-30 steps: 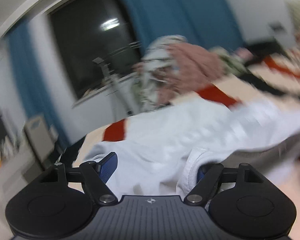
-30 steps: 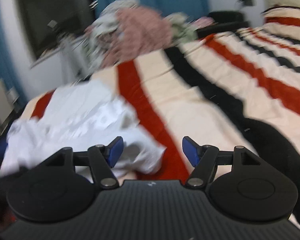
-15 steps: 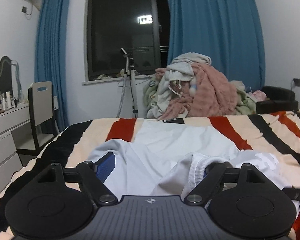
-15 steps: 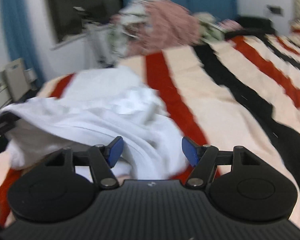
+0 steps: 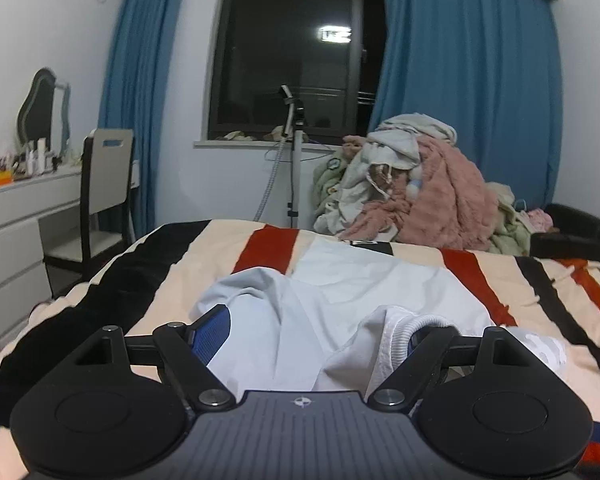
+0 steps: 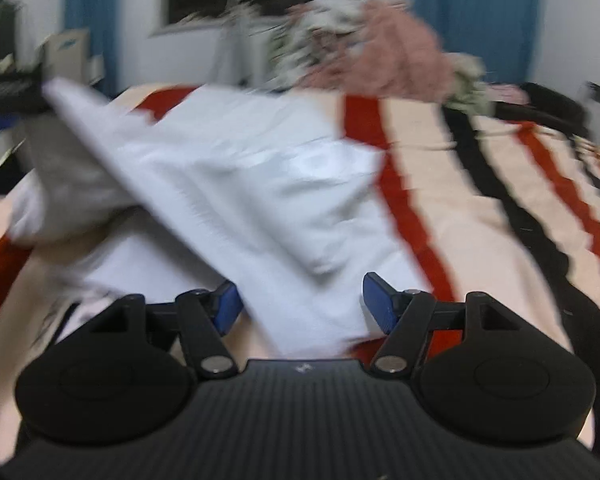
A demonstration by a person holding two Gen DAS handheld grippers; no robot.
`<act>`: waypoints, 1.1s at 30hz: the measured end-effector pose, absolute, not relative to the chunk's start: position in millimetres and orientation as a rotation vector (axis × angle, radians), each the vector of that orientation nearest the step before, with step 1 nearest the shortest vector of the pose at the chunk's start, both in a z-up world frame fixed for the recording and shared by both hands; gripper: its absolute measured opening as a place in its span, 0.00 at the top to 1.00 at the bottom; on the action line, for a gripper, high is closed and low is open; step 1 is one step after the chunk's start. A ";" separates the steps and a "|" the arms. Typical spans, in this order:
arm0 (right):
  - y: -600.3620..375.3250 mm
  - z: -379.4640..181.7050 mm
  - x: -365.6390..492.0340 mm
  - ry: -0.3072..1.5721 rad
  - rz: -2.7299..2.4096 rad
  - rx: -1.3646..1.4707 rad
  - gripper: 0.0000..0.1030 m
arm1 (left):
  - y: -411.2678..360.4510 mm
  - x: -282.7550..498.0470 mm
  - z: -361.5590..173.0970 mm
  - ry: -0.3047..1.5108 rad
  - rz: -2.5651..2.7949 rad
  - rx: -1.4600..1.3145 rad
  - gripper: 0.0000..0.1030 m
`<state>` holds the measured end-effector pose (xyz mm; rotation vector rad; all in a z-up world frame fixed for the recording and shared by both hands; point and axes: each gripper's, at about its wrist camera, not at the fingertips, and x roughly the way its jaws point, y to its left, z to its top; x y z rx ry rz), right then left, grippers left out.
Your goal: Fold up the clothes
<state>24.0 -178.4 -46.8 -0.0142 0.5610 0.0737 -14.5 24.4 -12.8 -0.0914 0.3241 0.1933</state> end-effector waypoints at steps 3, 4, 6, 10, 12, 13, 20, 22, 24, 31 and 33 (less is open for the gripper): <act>-208.4 -41.3 21.7 0.512 -0.058 0.126 0.35 | 31.3 -17.5 -13.9 0.337 0.212 -0.142 0.19; -217.4 -39.9 19.9 0.493 -0.105 0.161 0.34 | 32.5 -19.5 -15.1 0.342 0.222 -0.145 0.18; -228.3 -40.1 19.2 0.482 -0.152 0.204 0.23 | 34.2 -25.5 -17.8 0.350 0.258 -0.124 0.17; -233.0 -45.4 21.6 0.493 -0.170 0.211 0.19 | 49.1 -45.1 -17.8 0.368 0.315 -0.181 0.14; -225.6 -48.6 22.0 0.497 -0.158 0.164 0.19 | 56.3 -54.3 -17.2 0.380 0.334 -0.214 0.12; -222.4 -47.0 18.4 0.477 -0.163 0.138 0.19 | 58.3 -58.0 -16.7 0.389 0.338 -0.225 0.12; -224.9 -27.8 -21.8 0.362 -0.227 0.175 0.19 | 54.3 -99.0 0.9 0.364 0.316 -0.282 0.12; -230.7 -18.5 -41.2 0.315 -0.256 0.226 0.19 | 47.7 -119.2 8.9 0.334 0.308 -0.294 0.12; -233.6 -5.7 -60.7 0.249 -0.276 0.258 0.19 | 44.9 -138.7 18.8 0.290 0.304 -0.315 0.12; -234.7 89.0 -104.3 0.022 -0.240 0.305 0.18 | 49.7 -190.9 107.4 0.091 0.298 -0.414 0.12; -234.5 132.4 -111.1 -0.028 -0.205 0.314 0.18 | 52.4 -200.6 150.0 0.025 0.292 -0.427 0.12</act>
